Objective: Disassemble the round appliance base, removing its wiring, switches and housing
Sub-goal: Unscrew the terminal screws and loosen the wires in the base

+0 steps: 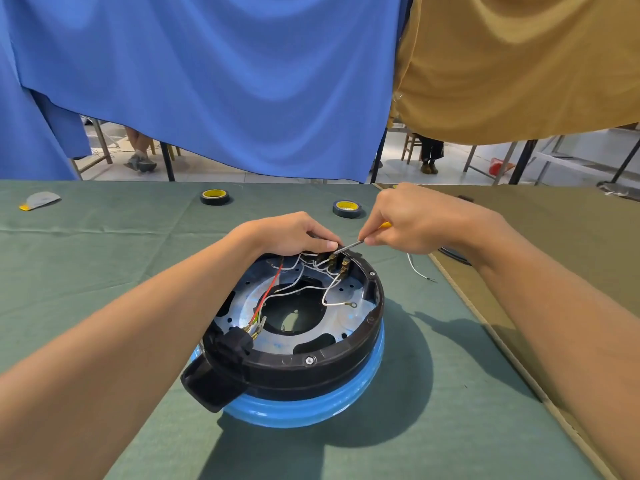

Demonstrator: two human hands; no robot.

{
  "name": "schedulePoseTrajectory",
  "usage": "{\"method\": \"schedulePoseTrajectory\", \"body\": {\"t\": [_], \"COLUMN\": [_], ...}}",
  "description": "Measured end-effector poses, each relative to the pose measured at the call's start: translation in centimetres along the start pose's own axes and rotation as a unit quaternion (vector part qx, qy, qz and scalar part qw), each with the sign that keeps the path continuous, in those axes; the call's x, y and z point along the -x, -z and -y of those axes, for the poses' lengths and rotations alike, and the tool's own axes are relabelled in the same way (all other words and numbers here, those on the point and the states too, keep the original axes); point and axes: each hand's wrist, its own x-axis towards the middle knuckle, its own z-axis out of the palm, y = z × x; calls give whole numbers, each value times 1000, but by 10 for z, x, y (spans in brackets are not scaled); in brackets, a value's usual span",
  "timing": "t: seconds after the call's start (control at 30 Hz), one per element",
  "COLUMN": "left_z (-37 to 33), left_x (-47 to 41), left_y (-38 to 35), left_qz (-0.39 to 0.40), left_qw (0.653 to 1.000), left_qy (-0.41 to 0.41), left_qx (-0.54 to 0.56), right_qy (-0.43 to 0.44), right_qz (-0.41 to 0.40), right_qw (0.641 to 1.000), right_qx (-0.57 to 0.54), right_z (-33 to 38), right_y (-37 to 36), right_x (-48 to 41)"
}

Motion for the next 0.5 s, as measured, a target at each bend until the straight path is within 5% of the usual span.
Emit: {"method": "schedulePoseTrajectory", "body": {"t": [0.3,0.5], "left_z": [-1,-3], "left_x": [0,1], "left_y": [1,3], "left_qz": [-3,13], "left_qw": [1000,1000], "left_qy": [-3,6], "left_qx": [4,-8], "right_qy": [18,-5], "right_qz": [8,151], "right_qw": [993,979], "right_qx": [116,-136], "right_z": [18,-18], "right_y": [9,25], "right_x": [-4,-34]}}
